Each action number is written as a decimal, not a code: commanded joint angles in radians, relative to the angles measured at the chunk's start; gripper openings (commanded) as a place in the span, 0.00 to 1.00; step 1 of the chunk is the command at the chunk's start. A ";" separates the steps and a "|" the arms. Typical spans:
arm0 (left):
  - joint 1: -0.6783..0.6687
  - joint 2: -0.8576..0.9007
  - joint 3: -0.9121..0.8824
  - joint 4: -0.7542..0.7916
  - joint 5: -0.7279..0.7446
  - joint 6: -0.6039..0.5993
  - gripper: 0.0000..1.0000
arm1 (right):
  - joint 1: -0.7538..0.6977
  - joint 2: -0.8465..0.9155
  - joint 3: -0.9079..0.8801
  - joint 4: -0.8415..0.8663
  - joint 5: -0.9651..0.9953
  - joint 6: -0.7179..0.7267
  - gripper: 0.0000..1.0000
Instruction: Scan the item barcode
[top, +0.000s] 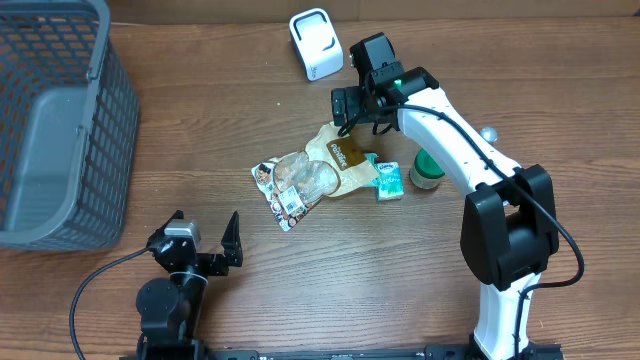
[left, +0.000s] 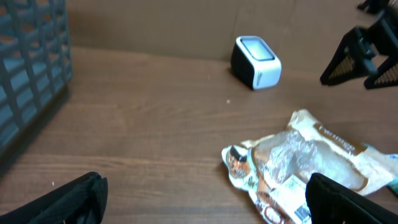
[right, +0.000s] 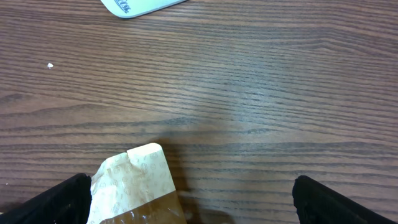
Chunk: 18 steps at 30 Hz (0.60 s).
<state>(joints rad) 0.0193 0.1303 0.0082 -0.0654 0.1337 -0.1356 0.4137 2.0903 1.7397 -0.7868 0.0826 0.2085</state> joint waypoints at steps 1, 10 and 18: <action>-0.007 -0.065 -0.003 -0.006 -0.002 -0.007 1.00 | -0.002 -0.001 -0.006 0.004 0.006 0.001 1.00; -0.009 -0.127 -0.003 -0.005 0.005 -0.007 1.00 | -0.002 -0.001 -0.006 0.004 0.006 0.001 1.00; -0.009 -0.127 -0.003 -0.005 0.009 -0.007 0.99 | -0.002 -0.001 -0.006 0.004 0.006 0.001 1.00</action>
<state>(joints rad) 0.0189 0.0166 0.0082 -0.0650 0.1345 -0.1356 0.4137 2.0903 1.7397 -0.7860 0.0826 0.2092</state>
